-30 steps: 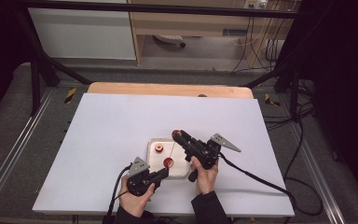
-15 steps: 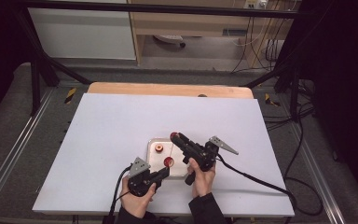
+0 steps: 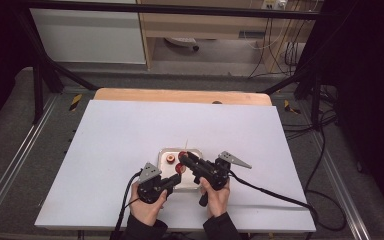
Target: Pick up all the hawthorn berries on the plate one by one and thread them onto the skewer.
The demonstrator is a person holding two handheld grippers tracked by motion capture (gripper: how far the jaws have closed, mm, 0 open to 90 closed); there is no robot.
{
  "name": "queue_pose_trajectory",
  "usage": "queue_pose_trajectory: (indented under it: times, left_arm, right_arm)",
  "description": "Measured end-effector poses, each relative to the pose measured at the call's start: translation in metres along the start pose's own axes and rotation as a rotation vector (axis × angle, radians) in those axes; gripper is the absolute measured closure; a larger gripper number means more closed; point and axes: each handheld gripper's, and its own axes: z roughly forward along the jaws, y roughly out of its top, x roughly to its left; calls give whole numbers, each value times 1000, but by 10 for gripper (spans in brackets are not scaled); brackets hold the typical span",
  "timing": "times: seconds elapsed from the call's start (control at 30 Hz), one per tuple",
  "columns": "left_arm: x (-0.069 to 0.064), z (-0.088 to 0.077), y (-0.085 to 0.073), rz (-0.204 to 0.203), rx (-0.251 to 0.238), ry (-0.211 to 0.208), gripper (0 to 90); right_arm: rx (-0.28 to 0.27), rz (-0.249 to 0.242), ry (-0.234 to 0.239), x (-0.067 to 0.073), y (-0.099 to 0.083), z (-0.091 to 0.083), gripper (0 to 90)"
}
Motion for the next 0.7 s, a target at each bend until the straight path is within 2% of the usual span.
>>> queue_pose_trajectory:
  times: [0.17, 0.2, 0.27, 0.37, 0.5, 0.7]
  left_arm:
    - [4, 0, -3, 19, -12, -1, 886]
    - [5, 0, -4, 19, -13, -2, 887]
    - [9, -3, -7, 29, -19, -4, 886]
    - [18, -9, -11, 41, -9, 5, 886]
    - [32, -20, -15, 59, 6, 23, 886]
    - [48, -37, -20, 70, 34, 43, 886]
  right_arm:
    - [28, -15, -2, -1, 3, -1, 597]
    - [32, -19, -3, -1, 3, -1, 538]
    - [37, -45, -10, 0, 6, -3, 474]
    - [74, -80, -37, 0, 12, -6, 361]
    - [155, -155, -111, -5, 20, -9, 244]
    - [287, -213, -177, -15, 27, -7, 155]
